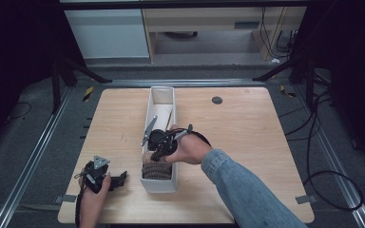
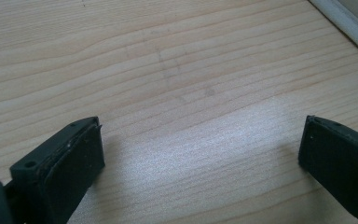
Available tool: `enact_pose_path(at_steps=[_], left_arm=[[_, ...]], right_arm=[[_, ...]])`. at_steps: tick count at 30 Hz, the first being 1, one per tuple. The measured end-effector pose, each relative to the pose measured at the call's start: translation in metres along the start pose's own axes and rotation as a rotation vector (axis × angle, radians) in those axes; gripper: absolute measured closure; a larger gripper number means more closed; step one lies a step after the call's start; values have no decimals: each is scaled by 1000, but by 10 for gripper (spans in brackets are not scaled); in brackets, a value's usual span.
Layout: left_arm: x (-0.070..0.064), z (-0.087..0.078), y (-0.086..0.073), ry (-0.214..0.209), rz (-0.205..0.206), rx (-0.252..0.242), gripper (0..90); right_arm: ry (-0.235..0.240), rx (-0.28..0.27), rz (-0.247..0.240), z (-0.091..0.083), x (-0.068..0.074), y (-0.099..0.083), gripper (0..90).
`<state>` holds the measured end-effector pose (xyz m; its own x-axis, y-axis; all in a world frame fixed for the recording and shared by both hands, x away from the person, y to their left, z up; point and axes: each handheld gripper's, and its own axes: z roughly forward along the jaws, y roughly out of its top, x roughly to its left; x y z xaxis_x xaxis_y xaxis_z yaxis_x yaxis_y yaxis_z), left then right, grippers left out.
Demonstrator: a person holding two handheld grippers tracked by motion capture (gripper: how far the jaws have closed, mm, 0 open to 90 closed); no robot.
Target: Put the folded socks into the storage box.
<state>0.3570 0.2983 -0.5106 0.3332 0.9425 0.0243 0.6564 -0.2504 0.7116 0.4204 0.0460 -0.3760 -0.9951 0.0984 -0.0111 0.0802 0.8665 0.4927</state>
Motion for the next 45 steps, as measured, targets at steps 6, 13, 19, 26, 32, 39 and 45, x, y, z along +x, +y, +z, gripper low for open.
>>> enact_pose_path(at_steps=[6, 13, 19, 26, 32, 39, 45], left_arm=[[0, 0, 0, 0, 0, -1, 0], [0, 0, 0, 0, 0, -1, 0], [0, 0, 0, 0, 0, -1, 0], [0, 0, 0, 0, 0, -1, 0], [0, 0, 0, -1, 2, 1, 0], [0, 0, 0, -2, 2, 1, 0], [0, 0, 0, -1, 2, 1, 0]], right_arm=[[16, 6, 8, 6, 2, -3, 900], [10, 3, 12, 8, 1, -4, 900], [9, 10, 6, 13, 1, -5, 900], [4, -15, 6, 3, 1, -3, 900], [-47, -40, 22, -8, -8, 0, 900], [-54, -12, 28, 0, -9, -3, 900], [-34, 3, 30, 12, -5, -10, 900]])
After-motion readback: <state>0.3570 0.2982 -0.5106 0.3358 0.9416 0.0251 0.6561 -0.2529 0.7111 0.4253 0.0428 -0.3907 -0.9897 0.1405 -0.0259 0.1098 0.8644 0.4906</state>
